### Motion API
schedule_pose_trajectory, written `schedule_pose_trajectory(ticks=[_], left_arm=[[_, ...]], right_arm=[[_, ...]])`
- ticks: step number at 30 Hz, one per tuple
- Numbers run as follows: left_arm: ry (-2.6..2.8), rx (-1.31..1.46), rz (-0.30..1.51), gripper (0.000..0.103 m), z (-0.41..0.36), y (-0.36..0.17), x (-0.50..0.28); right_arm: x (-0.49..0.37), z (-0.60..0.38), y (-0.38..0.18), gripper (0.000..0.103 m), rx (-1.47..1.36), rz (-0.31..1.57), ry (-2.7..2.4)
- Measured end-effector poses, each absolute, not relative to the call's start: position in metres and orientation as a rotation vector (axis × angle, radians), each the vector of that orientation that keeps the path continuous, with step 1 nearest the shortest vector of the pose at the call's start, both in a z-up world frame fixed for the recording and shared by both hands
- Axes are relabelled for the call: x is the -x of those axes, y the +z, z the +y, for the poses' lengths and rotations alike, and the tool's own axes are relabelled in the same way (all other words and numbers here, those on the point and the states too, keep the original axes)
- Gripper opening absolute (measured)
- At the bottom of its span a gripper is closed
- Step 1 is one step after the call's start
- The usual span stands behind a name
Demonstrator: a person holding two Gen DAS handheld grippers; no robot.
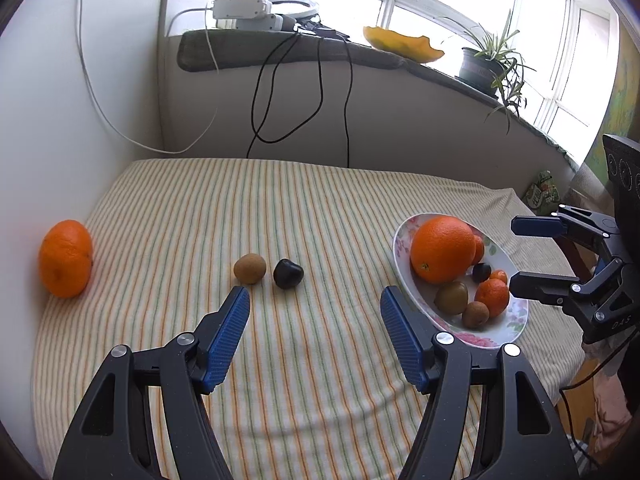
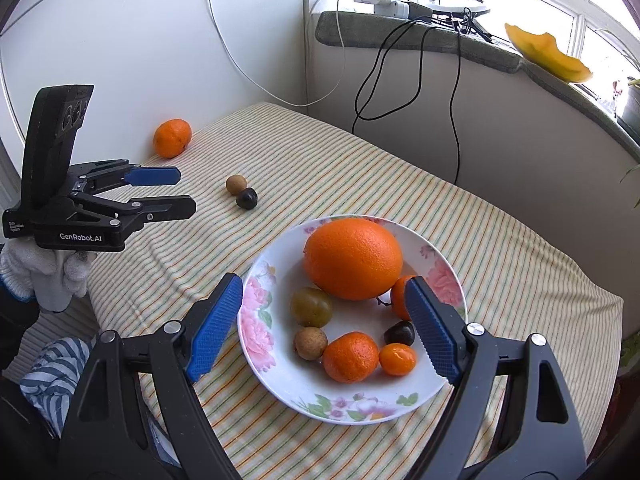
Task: Organize fruits
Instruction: 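Move the left gripper to the last kiwi while the right approaches the dark plum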
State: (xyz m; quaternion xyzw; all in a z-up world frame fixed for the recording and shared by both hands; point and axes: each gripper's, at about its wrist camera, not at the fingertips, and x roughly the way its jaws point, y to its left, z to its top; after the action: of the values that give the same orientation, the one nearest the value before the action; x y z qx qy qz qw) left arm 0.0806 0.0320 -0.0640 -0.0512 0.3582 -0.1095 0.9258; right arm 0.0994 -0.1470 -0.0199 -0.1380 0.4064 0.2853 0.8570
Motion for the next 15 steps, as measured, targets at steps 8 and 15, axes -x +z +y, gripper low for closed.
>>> schedule_pose_trajectory(ticks=[8, 15], left_arm=[[-0.208, 0.134, 0.748, 0.059, 0.054, -0.068, -0.091], [-0.211, 0.153, 0.773, 0.046, 0.067, -0.075, -0.104]], right_arm=[[-0.11, -0.113, -0.022, 0.085, 0.325, 0.849, 0.654], [-0.124, -0.078, -0.029, 0.08, 0.388, 0.855, 0.709]])
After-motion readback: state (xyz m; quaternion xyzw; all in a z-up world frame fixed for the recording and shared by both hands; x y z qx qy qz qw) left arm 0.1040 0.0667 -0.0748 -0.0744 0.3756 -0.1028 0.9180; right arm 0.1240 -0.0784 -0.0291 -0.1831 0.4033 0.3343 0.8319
